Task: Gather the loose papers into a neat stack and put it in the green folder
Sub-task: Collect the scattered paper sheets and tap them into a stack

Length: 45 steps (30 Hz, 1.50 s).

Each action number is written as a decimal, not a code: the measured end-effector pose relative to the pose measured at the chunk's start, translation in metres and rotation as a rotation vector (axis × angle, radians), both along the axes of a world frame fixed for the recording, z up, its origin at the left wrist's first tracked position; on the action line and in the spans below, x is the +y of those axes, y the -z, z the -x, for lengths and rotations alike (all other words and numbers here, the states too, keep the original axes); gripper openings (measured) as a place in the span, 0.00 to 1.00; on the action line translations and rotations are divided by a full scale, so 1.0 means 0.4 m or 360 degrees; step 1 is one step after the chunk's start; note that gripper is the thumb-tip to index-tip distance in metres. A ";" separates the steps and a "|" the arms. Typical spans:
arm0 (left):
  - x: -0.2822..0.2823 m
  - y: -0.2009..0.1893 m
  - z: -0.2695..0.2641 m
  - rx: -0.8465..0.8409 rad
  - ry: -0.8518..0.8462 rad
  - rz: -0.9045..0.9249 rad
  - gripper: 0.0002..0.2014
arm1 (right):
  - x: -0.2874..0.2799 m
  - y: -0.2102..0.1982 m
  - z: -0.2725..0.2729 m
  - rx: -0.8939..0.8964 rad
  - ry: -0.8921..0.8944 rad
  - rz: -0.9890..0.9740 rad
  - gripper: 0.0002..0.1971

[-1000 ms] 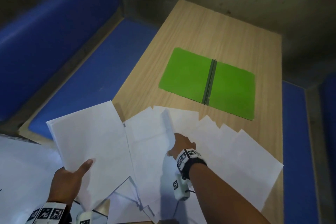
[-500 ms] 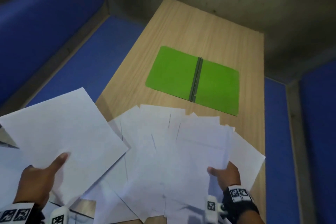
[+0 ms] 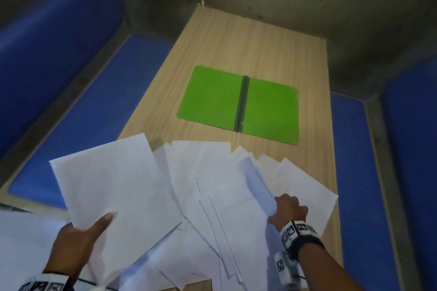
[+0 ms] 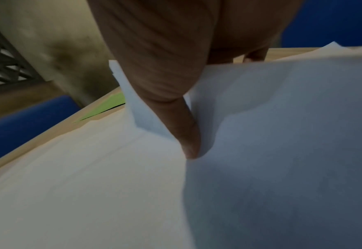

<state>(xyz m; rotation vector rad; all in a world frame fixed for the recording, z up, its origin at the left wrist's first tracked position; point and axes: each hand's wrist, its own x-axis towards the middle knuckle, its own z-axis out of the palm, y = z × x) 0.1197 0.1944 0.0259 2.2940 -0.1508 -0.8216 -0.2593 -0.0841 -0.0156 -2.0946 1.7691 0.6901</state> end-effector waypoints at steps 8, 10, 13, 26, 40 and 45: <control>0.000 0.006 0.025 -0.0031 -0.0028 0.0008 0.29 | 0.012 -0.020 0.004 -0.0380 -0.0124 0.0106 0.32; -0.006 0.007 0.028 -0.0016 -0.0022 -0.0026 0.32 | -0.003 -0.037 0.014 -0.0468 0.0057 -0.0086 0.22; -0.014 0.003 0.031 -0.0026 -0.0036 -0.0015 0.27 | -0.036 -0.076 0.058 -0.0783 0.0429 -0.0171 0.14; -0.037 -0.008 0.051 0.0041 -0.0020 -0.0007 0.25 | 0.071 0.004 0.242 -0.1067 0.1408 -0.0204 0.24; -0.052 -0.045 0.075 0.0024 0.0023 -0.0004 0.21 | 0.125 0.011 0.135 -0.0681 0.0840 -0.0448 0.23; -0.051 -0.054 0.082 0.0038 0.0015 0.0021 0.17 | 0.167 0.029 0.086 -0.0271 0.0483 -0.0073 0.27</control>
